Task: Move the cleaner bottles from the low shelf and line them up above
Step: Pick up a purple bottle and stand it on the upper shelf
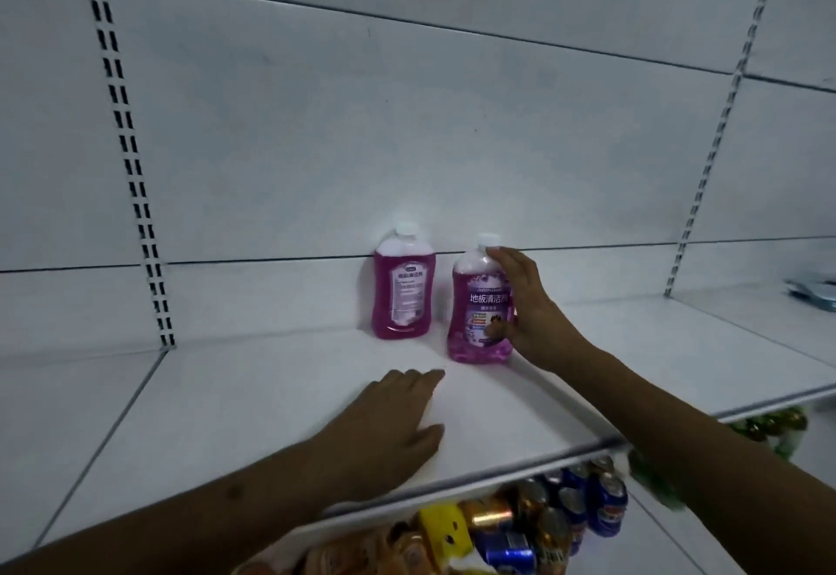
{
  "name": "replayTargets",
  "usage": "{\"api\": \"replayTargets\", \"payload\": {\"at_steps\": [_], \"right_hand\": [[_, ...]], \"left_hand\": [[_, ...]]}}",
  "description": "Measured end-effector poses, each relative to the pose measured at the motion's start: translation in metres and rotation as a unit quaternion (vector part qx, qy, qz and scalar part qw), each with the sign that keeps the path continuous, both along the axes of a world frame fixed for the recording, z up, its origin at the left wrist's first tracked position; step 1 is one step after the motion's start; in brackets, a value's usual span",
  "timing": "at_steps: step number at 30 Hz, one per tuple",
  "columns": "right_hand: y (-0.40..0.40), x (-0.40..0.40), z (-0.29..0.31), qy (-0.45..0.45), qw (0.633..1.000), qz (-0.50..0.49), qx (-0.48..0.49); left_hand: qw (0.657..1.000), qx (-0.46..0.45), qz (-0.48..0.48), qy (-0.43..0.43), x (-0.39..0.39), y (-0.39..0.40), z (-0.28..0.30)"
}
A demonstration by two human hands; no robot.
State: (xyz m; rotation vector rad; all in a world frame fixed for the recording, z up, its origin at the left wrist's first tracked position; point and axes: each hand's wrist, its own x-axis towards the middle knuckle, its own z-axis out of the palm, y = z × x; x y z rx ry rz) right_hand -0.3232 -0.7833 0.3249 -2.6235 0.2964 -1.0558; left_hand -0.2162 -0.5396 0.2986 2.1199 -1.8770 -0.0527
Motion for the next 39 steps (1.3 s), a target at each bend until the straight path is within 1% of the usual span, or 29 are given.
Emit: {"api": "replayTargets", "payload": {"at_steps": [5, 10, 12, 14, 15, 17, 18, 19, 20, 22, 24, 26, 28, 30, 32, 37, 39], "right_hand": [[-0.051, 0.051, -0.003, -0.021, 0.998, 0.05, -0.012], [-0.061, 0.071, -0.009, -0.018, 0.996, 0.079, -0.031], [-0.061, 0.072, -0.012, -0.01, 0.997, 0.063, -0.031], [-0.06, 0.07, -0.01, 0.001, 0.998, 0.021, -0.059], [-0.06, 0.069, -0.008, 0.016, 0.996, -0.002, -0.083], [-0.058, 0.065, 0.0, 0.054, 0.991, -0.039, -0.119], [-0.055, 0.06, 0.008, 0.062, 0.99, -0.052, -0.117], [-0.048, 0.051, 0.014, 0.058, 0.992, -0.059, -0.097], [-0.038, 0.04, 0.02, 0.043, 0.996, -0.05, -0.064], [-0.006, 0.015, 0.033, 0.0, 1.0, 0.025, -0.016], [0.041, -0.014, 0.038, -0.015, 0.992, 0.124, 0.005], [0.09, -0.042, 0.031, -0.004, 0.979, 0.202, 0.016], [0.136, -0.062, 0.015, 0.019, 0.96, 0.276, 0.05], [0.173, -0.072, -0.006, 0.041, 0.935, 0.34, 0.094], [0.2, -0.075, -0.029, 0.066, 0.916, 0.375, 0.126], [0.249, -0.054, -0.095, 0.146, 0.872, 0.42, 0.205], [0.265, -0.037, -0.128, 0.181, 0.86, 0.419, 0.227]], "left_hand": [[0.999, 0.004, -0.01, -0.033, 0.003, -0.006, -0.004], [1.0, 0.019, 0.0, -0.019, 0.001, -0.006, -0.001], [0.999, 0.031, 0.008, -0.012, 0.001, -0.006, 0.001], [0.999, 0.023, 0.022, -0.004, -0.001, -0.006, 0.004], [0.999, 0.019, 0.042, -0.009, -0.002, -0.005, 0.003], [0.994, -0.004, 0.099, -0.052, -0.003, -0.004, 0.0], [0.988, -0.025, 0.128, -0.081, -0.005, -0.002, 0.0], [0.982, -0.048, 0.154, -0.102, -0.008, 0.001, 0.0], [0.976, -0.078, 0.174, -0.106, -0.011, 0.007, 0.0], [0.964, -0.168, 0.2, -0.055, -0.021, 0.025, 0.003], [0.941, -0.249, 0.229, 0.015, -0.036, 0.05, 0.008], [0.916, -0.306, 0.251, 0.06, -0.054, 0.079, 0.008], [0.896, -0.335, 0.281, 0.084, -0.075, 0.11, 0.001], [0.879, -0.346, 0.312, 0.098, -0.093, 0.141, -0.014], [0.87, -0.344, 0.338, 0.105, -0.106, 0.169, -0.035], [0.854, -0.313, 0.402, 0.103, -0.113, 0.226, -0.095], [0.844, -0.29, 0.437, 0.111, -0.104, 0.244, -0.126]]}}
